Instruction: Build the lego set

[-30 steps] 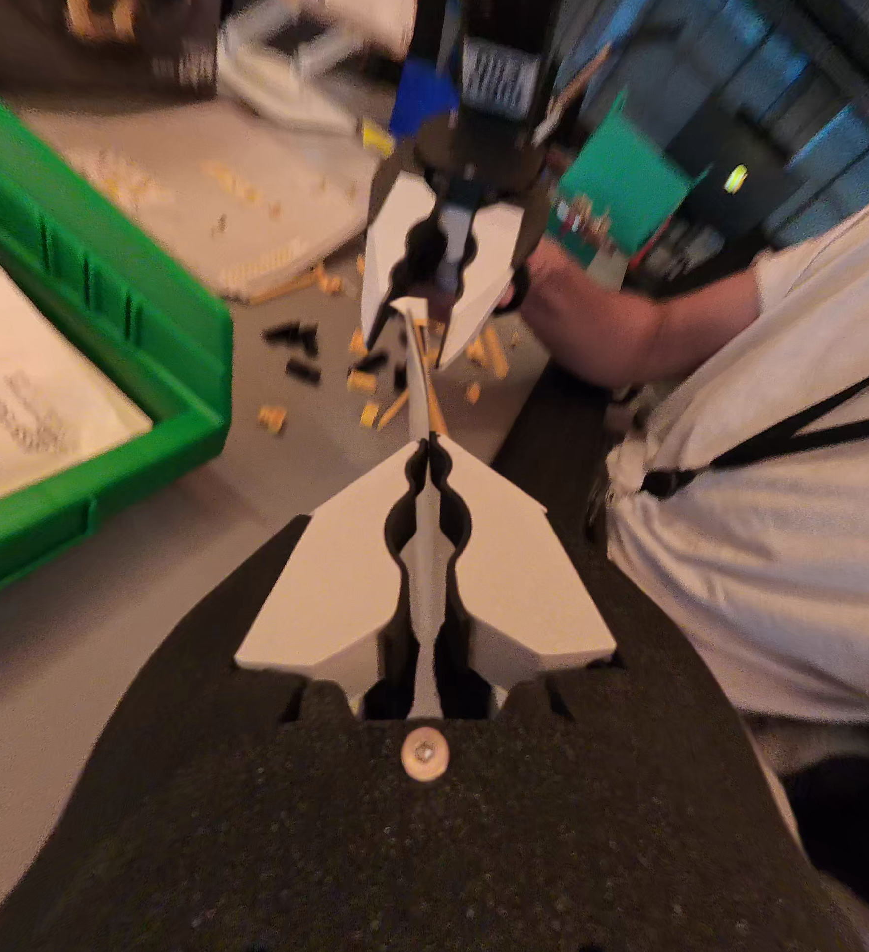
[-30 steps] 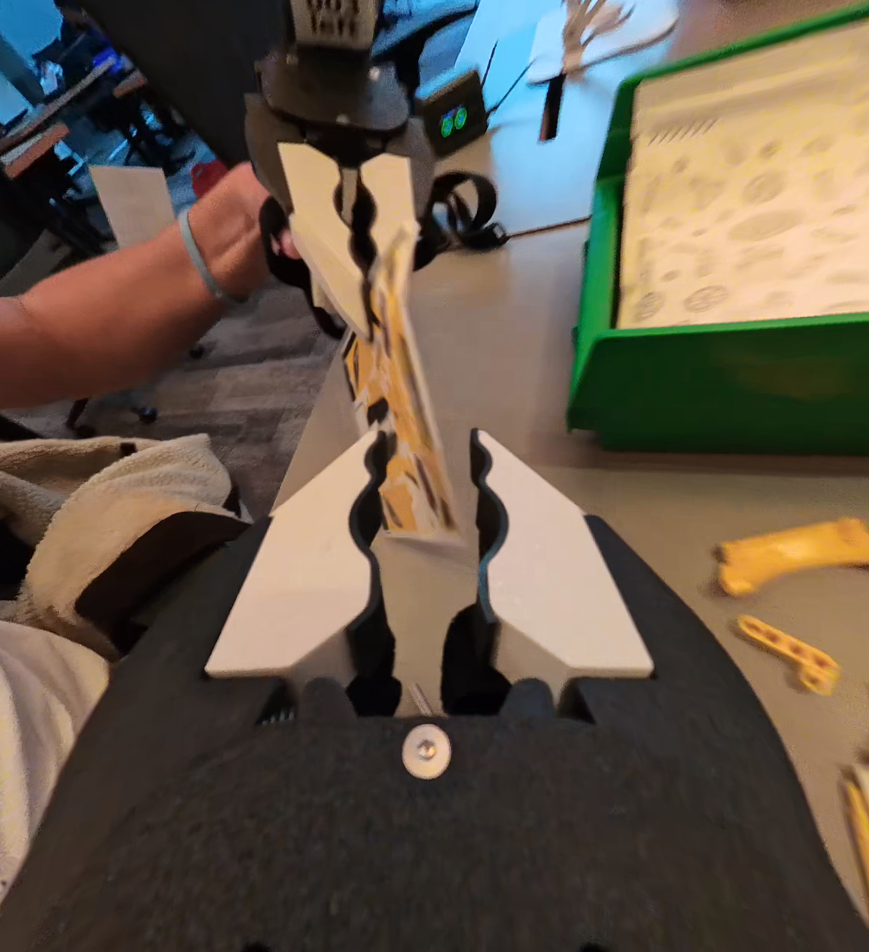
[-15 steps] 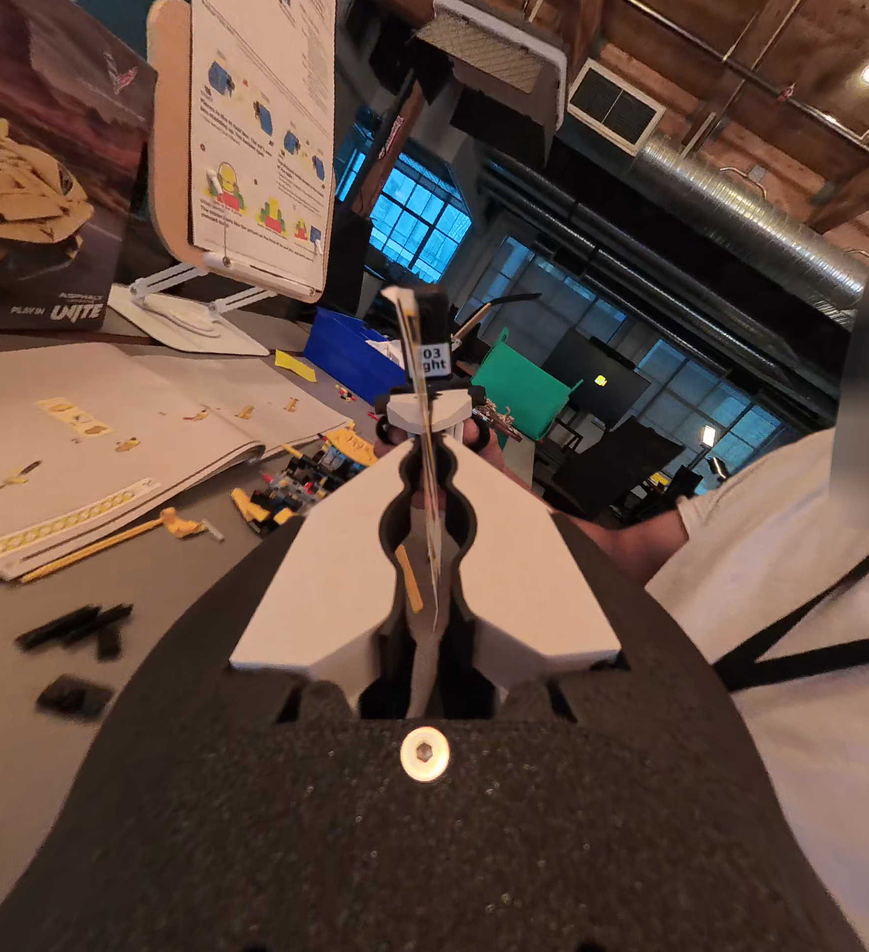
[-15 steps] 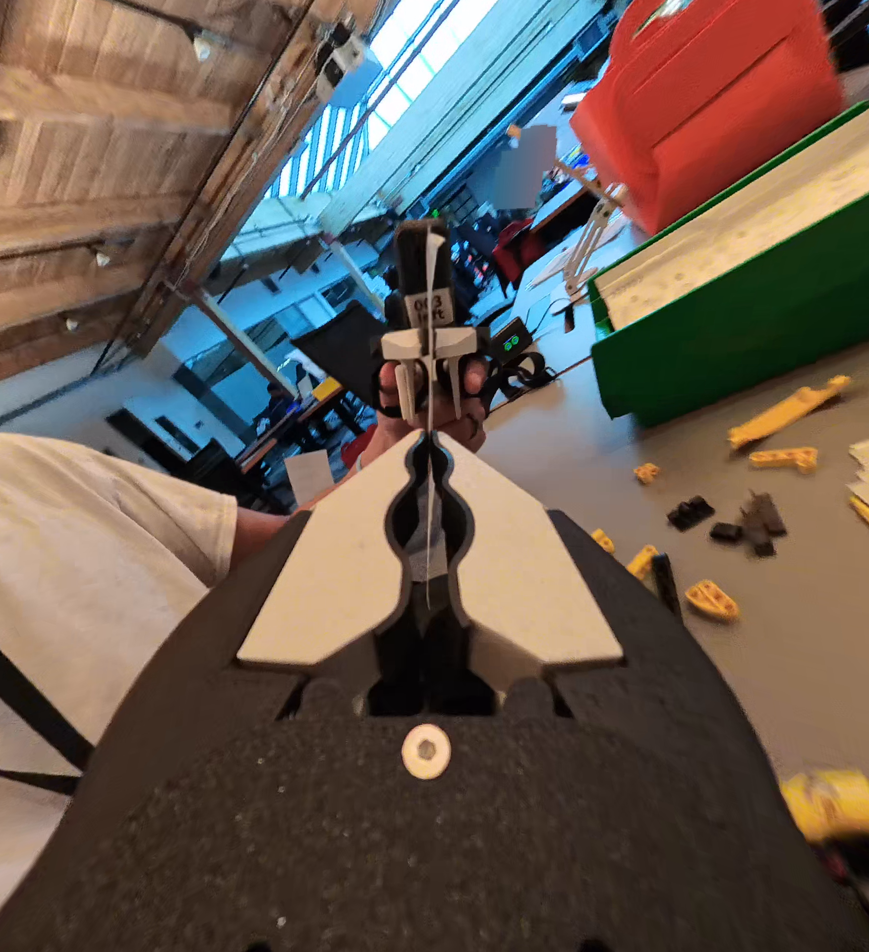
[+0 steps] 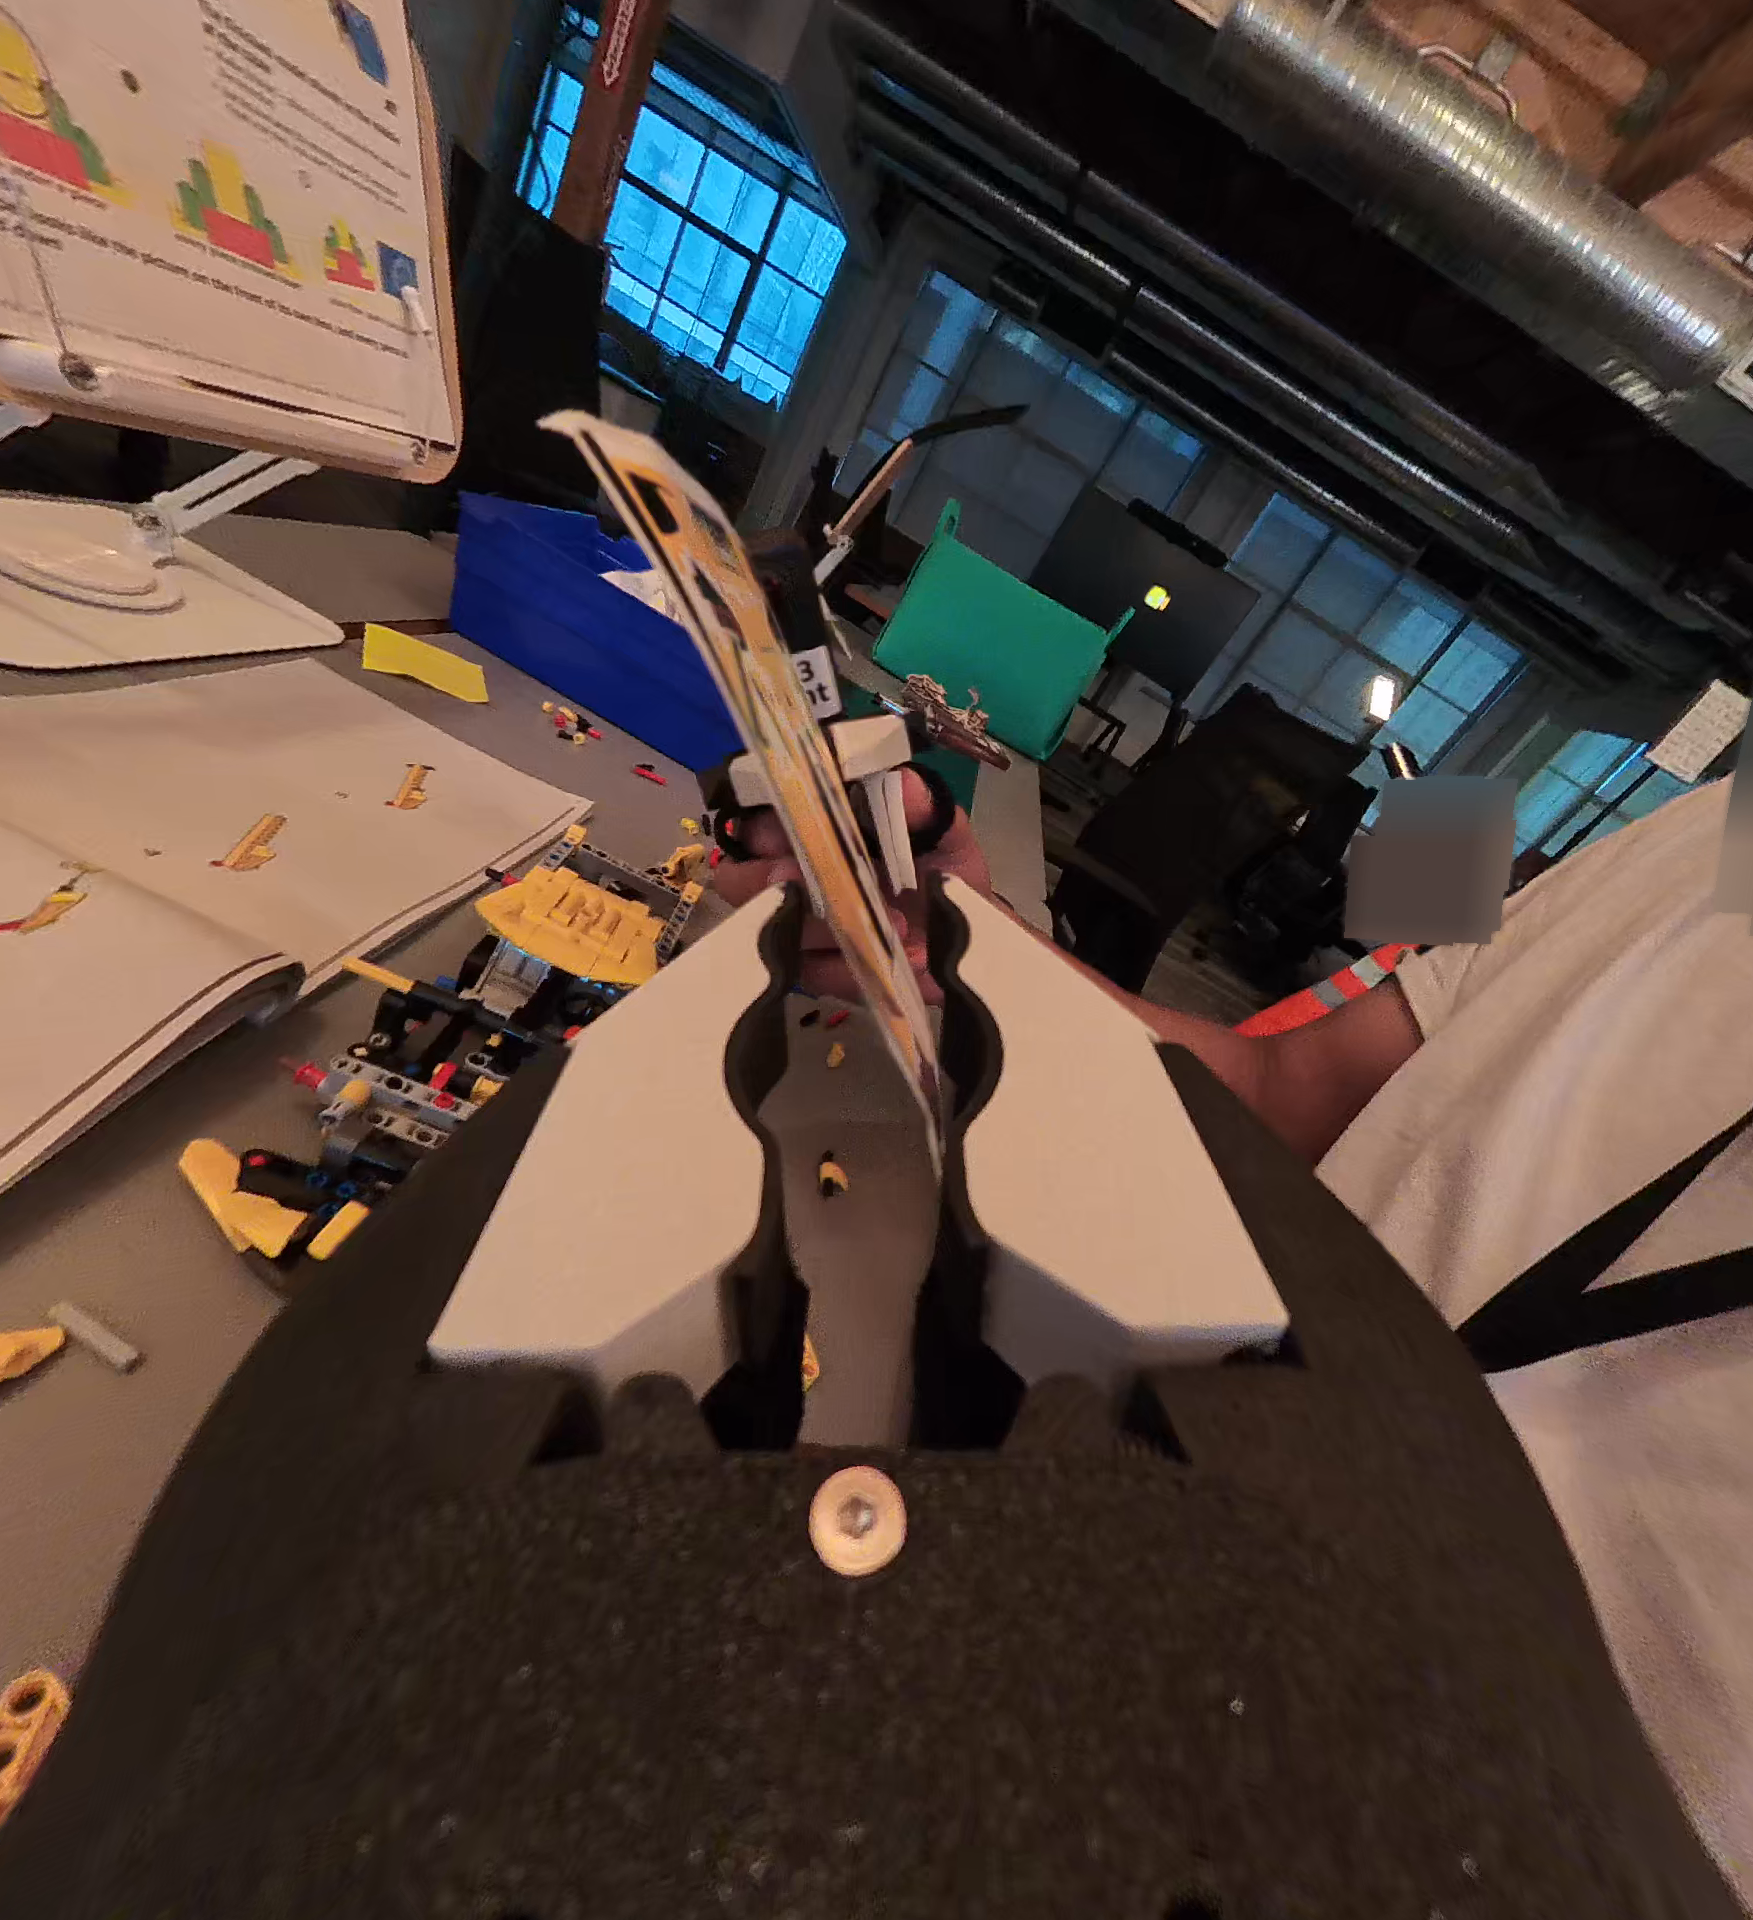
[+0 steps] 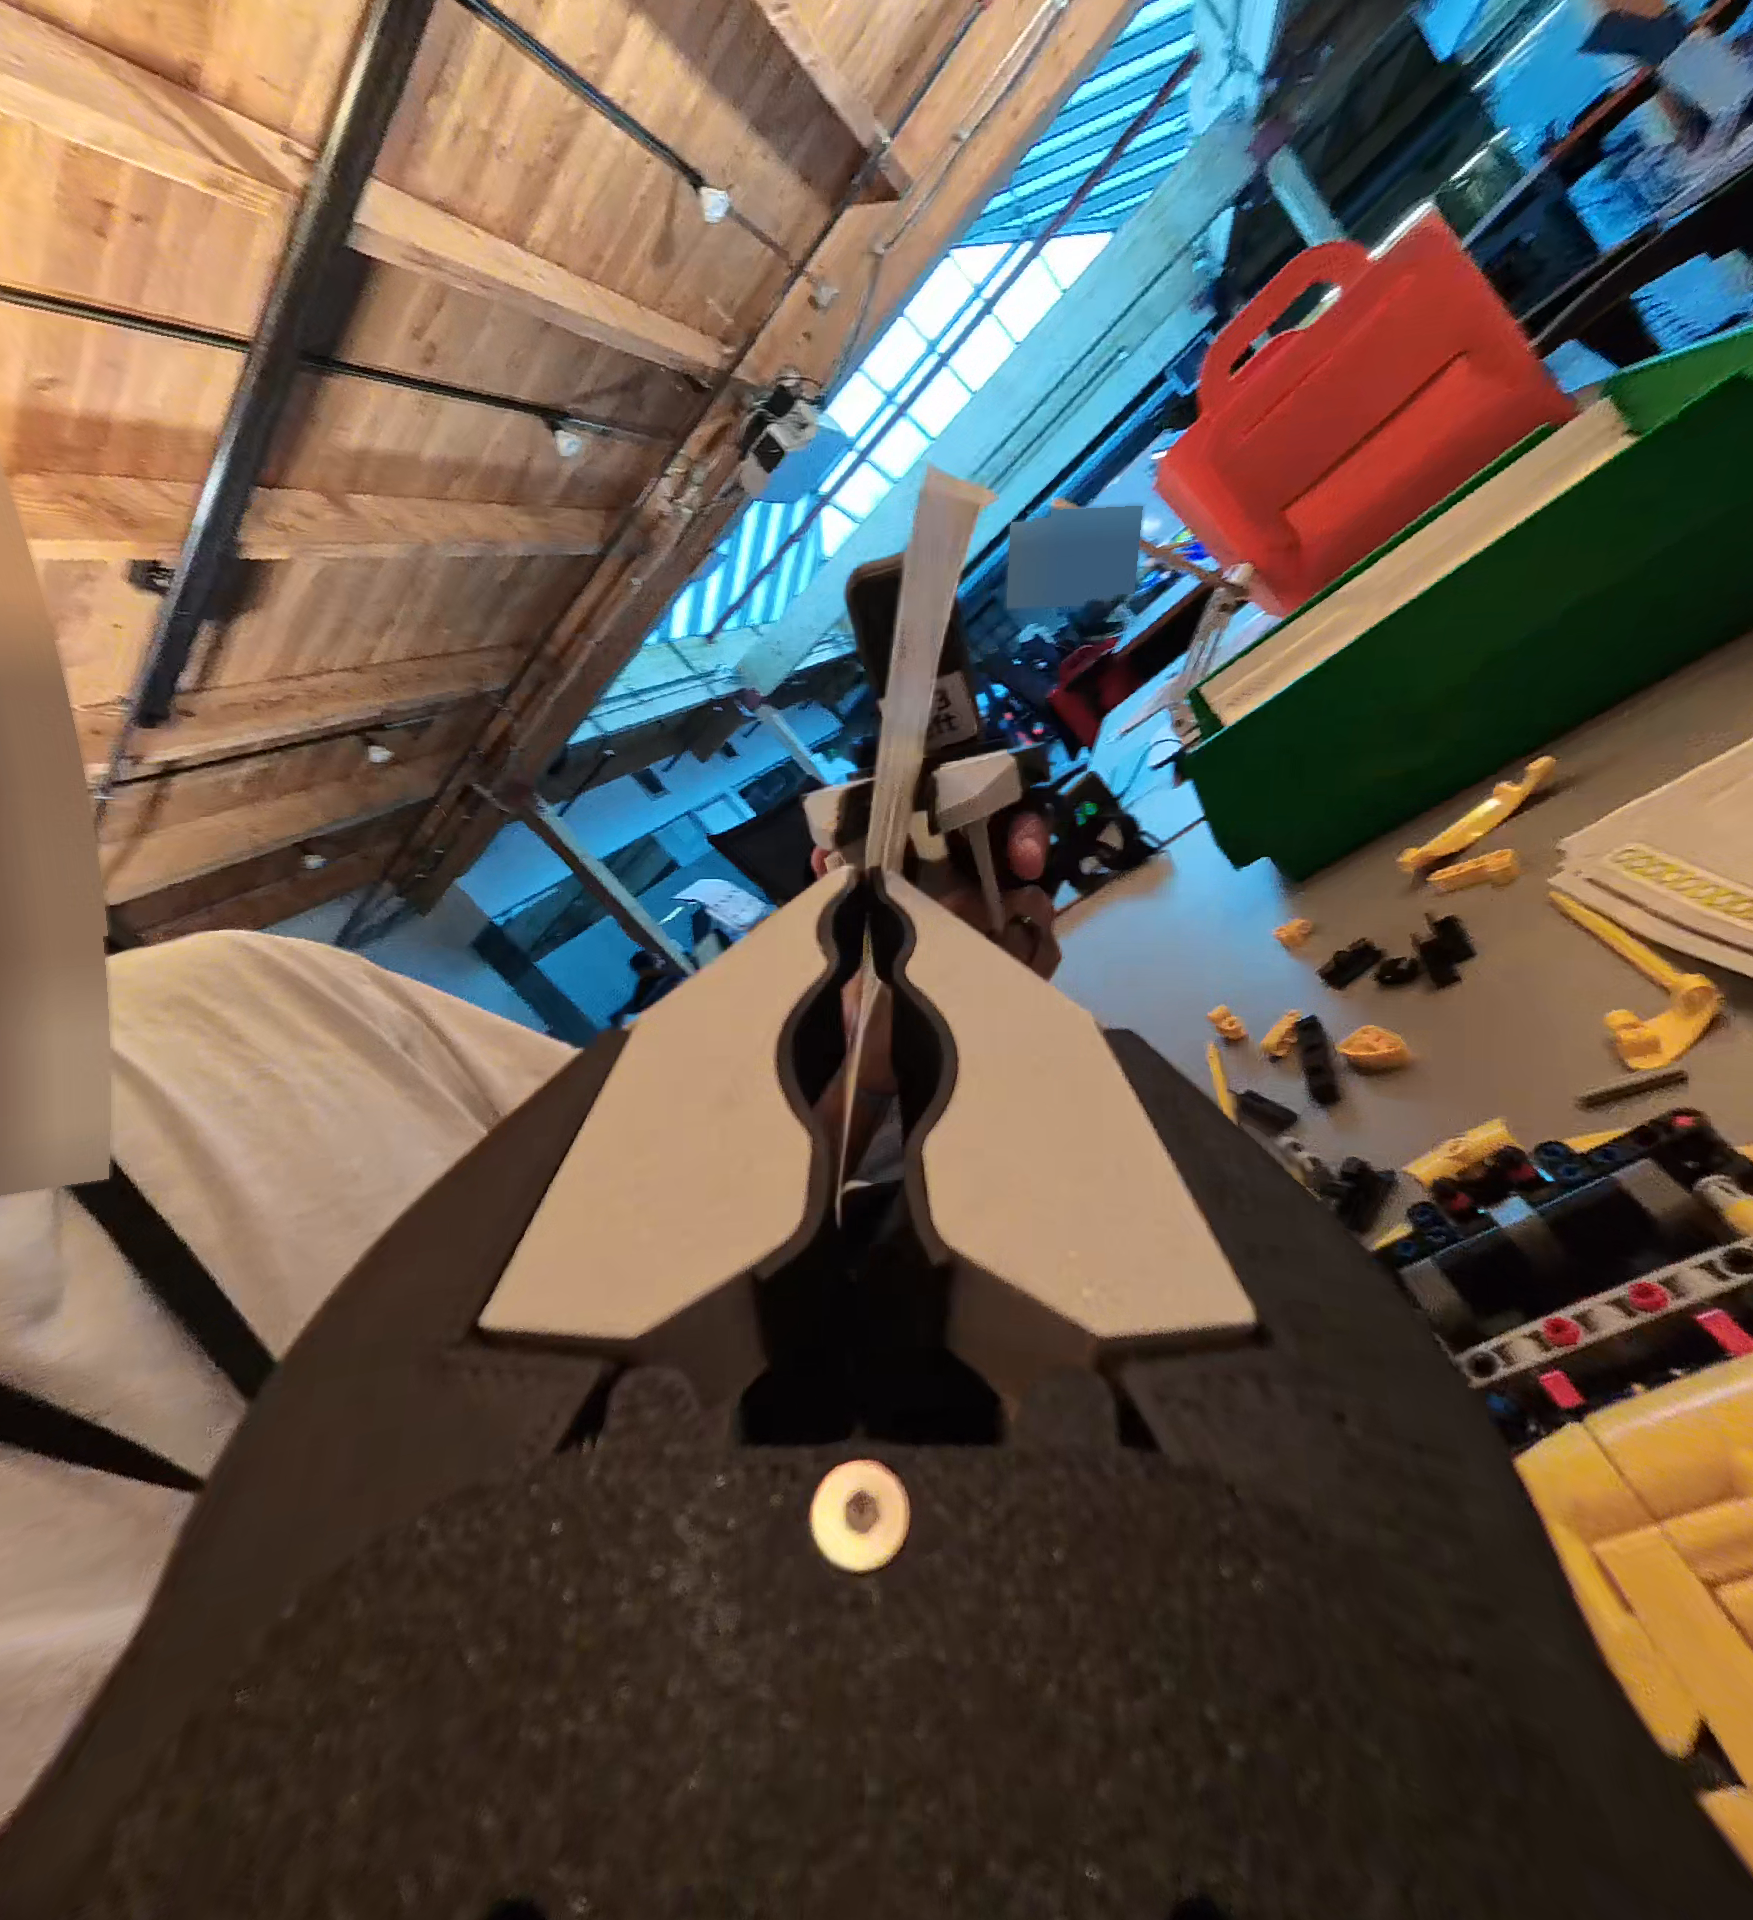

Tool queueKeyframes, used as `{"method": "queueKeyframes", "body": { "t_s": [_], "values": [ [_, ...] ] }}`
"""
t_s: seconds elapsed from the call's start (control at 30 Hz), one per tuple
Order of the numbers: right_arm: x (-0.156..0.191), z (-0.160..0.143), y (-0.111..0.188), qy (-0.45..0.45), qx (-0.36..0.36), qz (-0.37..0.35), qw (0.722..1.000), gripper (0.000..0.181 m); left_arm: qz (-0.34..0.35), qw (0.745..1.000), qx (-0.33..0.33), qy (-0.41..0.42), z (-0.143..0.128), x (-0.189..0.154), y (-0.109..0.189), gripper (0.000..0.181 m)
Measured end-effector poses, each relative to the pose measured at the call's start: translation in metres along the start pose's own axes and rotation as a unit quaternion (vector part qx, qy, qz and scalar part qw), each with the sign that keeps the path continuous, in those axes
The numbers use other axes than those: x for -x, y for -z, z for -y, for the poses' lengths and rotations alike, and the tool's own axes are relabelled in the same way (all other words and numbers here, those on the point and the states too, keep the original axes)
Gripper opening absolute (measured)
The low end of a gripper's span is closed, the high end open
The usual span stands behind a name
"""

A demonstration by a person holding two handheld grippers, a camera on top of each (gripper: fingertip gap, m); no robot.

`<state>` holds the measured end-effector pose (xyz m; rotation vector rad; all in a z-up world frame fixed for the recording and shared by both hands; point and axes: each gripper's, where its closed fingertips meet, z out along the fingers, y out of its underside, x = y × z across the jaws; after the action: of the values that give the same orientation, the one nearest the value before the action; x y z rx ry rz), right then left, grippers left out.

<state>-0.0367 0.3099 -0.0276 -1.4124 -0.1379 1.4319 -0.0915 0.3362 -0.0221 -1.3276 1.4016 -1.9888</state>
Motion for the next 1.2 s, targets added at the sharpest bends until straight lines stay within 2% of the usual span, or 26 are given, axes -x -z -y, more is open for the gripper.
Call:
{"method": "queueKeyframes", "body": {
  "t_s": [0.13,0.3,0.43,0.63,0.87,1.03,1.1,1.2],
  "values": [
    [0.002,0.002,0.003,-0.022,-0.009,0.022,0.999,0.0,0.003,1.0,-0.008,-0.014,0.008,-0.006,-0.003,0.023],
    [0.002,0.0,0.001,-0.02,-0.003,0.017,1.0,0.0,0.018,0.998,-0.068,0.004,0.017,0.001,0.013,0.022],
    [0.004,0.004,0.002,-0.018,-0.015,0.02,1.0,0.0,0.012,0.999,-0.047,0.011,0.009,0.005,0.015,0.023],
    [0.002,0.005,0.003,-0.018,-0.02,0.019,0.999,0.0,-0.005,1.0,0.002,0.005,-0.012,-0.001,0.0,0.022],
    [0.001,0.009,0.007,-0.022,-0.03,0.018,0.999,0.0,-0.057,0.998,0.031,0.02,-0.027,-0.014,0.0,0.022],
    [-0.004,0.014,0.009,-0.005,-0.047,-0.005,0.999,0.0,-0.029,0.999,0.038,0.027,-0.035,-0.005,-0.012,0.022],
    [-0.005,0.018,0.009,0.006,-0.065,-0.012,0.998,0.0,-0.006,0.999,0.018,0.038,-0.037,0.002,-0.028,0.024],
    [-0.01,0.023,0.01,0.021,-0.095,-0.035,0.995,0.0,0.025,0.997,-0.057,0.054,-0.03,0.012,-0.046,0.024]
  ]
}}
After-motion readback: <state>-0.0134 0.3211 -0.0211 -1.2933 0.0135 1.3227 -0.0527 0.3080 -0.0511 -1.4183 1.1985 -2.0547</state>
